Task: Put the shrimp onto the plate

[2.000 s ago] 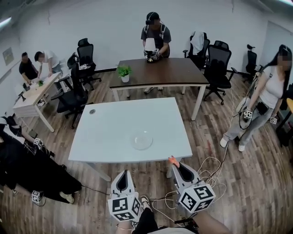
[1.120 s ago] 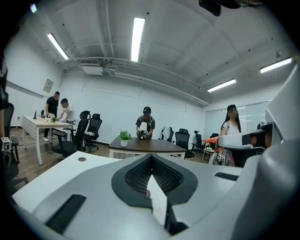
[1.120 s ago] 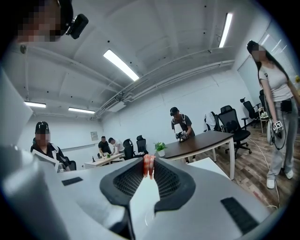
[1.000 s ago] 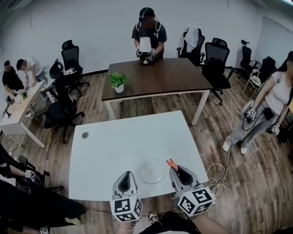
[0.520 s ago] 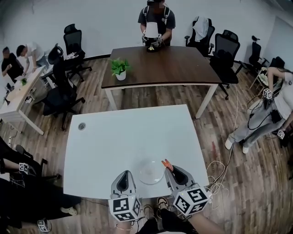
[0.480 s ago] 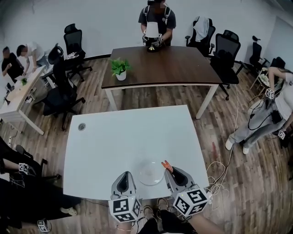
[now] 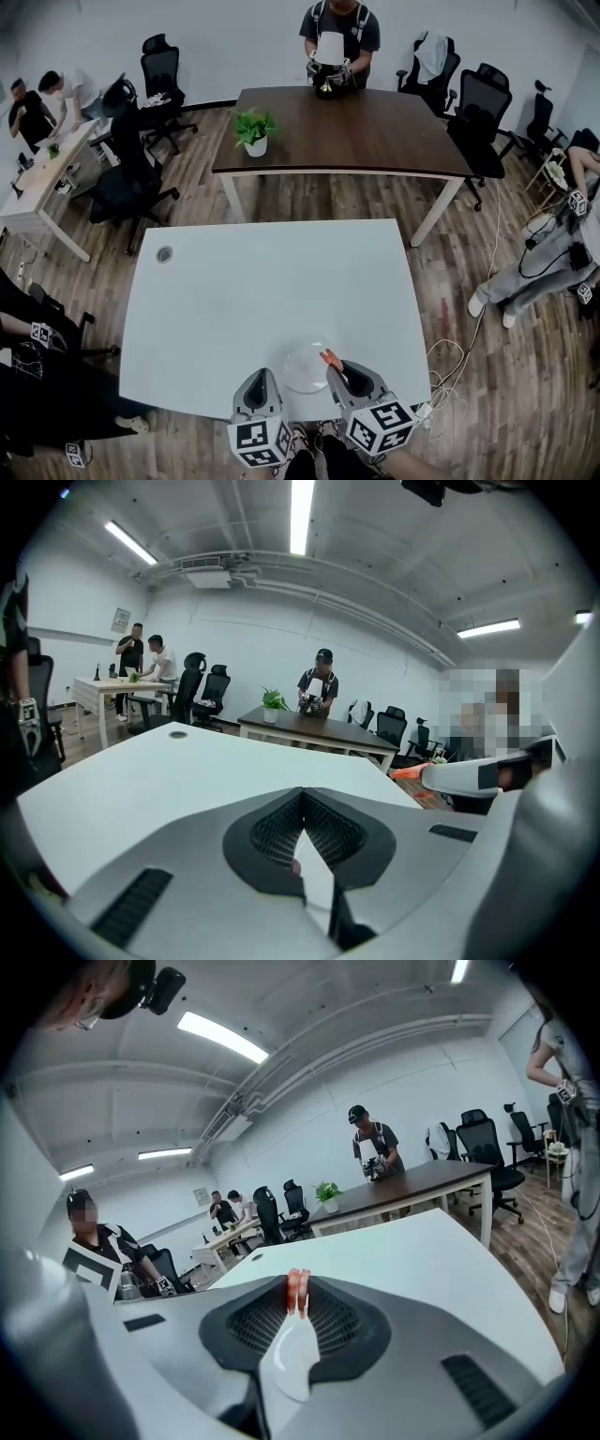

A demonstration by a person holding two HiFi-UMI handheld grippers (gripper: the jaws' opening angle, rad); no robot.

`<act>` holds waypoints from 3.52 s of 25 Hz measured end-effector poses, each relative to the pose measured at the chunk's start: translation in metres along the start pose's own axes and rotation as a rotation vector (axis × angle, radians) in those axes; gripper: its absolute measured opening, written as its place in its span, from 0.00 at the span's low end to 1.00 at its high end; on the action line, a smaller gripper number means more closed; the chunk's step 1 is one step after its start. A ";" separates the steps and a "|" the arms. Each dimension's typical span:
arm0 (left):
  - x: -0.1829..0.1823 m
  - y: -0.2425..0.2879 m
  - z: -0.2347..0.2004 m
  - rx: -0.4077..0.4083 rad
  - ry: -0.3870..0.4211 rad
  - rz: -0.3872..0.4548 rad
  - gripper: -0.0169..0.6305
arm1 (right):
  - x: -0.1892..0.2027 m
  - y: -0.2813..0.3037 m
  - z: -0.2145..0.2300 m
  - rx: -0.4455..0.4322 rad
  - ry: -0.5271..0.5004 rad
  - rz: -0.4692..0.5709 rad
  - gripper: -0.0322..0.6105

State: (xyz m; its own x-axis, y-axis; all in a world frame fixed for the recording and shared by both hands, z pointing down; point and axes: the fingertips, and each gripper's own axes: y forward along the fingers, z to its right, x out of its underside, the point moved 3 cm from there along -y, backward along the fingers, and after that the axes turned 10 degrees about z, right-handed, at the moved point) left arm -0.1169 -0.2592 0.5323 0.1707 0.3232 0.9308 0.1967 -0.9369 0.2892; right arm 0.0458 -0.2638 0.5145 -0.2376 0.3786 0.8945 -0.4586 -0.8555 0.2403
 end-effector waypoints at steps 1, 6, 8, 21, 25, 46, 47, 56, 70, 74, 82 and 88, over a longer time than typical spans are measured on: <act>0.004 0.000 -0.001 -0.007 -0.002 -0.006 0.03 | 0.004 0.003 0.001 -0.006 -0.001 -0.011 0.17; 0.026 0.002 -0.010 -0.034 -0.007 -0.044 0.04 | 0.029 0.019 0.005 -0.031 -0.009 -0.076 0.17; 0.035 0.002 -0.014 -0.043 -0.013 -0.058 0.03 | 0.040 0.025 0.005 -0.039 -0.003 -0.105 0.17; 0.063 0.011 -0.026 -0.085 -0.040 -0.097 0.04 | 0.088 0.050 0.007 -0.092 -0.008 -0.266 0.17; 0.069 0.014 -0.028 -0.087 -0.043 -0.100 0.04 | 0.096 0.055 0.007 -0.109 -0.008 -0.292 0.17; 0.076 0.012 -0.041 -0.118 -0.068 -0.106 0.04 | 0.118 0.072 0.006 -0.134 -0.054 -0.456 0.18; 0.076 0.013 -0.041 -0.117 -0.067 -0.104 0.03 | 0.118 0.072 0.007 -0.131 -0.050 -0.456 0.19; 0.078 0.013 -0.038 -0.109 -0.070 -0.104 0.04 | 0.115 0.073 0.017 -0.101 -0.052 -0.445 0.26; 0.067 0.010 -0.032 -0.102 -0.065 -0.083 0.04 | 0.091 0.060 0.042 -0.024 -0.047 -0.397 0.29; 0.055 0.007 -0.031 -0.099 -0.060 -0.068 0.04 | 0.073 0.053 0.047 0.013 -0.045 -0.344 0.29; 0.022 -0.006 -0.025 -0.072 -0.032 -0.023 0.04 | 0.025 0.029 0.051 0.097 -0.026 -0.179 0.17; -0.003 -0.022 -0.019 -0.037 -0.015 0.017 0.04 | -0.004 0.004 0.044 0.145 -0.033 -0.099 0.15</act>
State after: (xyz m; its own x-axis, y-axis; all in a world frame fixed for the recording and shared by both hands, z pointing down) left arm -0.1404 -0.2421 0.5278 0.1885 0.3092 0.9321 0.1575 -0.9464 0.2820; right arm 0.0831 -0.2839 0.5288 -0.1680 0.4535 0.8753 -0.3495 -0.8576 0.3772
